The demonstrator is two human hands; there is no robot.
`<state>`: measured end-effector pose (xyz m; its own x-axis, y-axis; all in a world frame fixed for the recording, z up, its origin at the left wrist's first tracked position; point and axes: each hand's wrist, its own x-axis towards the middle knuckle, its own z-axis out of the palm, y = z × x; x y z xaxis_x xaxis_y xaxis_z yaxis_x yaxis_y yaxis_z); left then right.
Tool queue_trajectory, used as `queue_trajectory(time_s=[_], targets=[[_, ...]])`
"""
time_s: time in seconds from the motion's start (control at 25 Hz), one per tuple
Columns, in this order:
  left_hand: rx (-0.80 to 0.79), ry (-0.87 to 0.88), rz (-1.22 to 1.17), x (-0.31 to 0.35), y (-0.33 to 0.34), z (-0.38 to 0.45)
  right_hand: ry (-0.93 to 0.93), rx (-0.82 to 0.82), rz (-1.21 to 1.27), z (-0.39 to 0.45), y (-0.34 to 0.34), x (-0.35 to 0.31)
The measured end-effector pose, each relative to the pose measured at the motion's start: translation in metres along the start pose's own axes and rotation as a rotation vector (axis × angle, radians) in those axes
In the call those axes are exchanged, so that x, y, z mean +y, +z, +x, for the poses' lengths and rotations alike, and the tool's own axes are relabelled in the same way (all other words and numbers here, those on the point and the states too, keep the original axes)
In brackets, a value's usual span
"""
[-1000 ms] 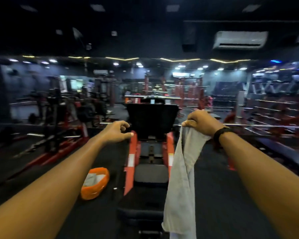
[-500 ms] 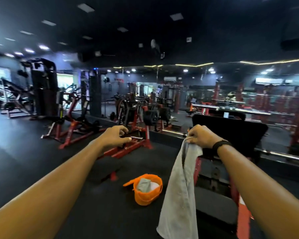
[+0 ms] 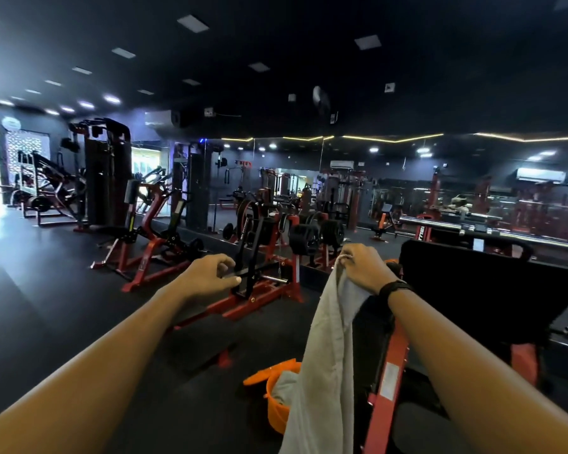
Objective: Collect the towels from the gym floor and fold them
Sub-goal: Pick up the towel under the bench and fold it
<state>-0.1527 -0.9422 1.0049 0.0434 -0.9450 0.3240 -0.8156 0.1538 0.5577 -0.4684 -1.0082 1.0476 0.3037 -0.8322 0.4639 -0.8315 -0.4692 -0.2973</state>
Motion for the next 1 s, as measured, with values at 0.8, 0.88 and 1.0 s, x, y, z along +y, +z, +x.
queue_trajectory(time_s=[0.8, 0.88, 1.0], targets=[[-0.184, 0.152, -0.065, -0.147, 0.039, 0.359, 0.084, 0.014, -0.105, 0.300, 0.164, 0.021], [-0.209, 0.166, -0.048, -0.153, 0.057, 0.387, 0.086, -0.010, -0.116, 0.329, 0.179, 0.035], [-0.234, 0.180, -0.055, -0.157, 0.083, 0.443, 0.069, -0.057, -0.116, 0.385, 0.197, 0.058]])
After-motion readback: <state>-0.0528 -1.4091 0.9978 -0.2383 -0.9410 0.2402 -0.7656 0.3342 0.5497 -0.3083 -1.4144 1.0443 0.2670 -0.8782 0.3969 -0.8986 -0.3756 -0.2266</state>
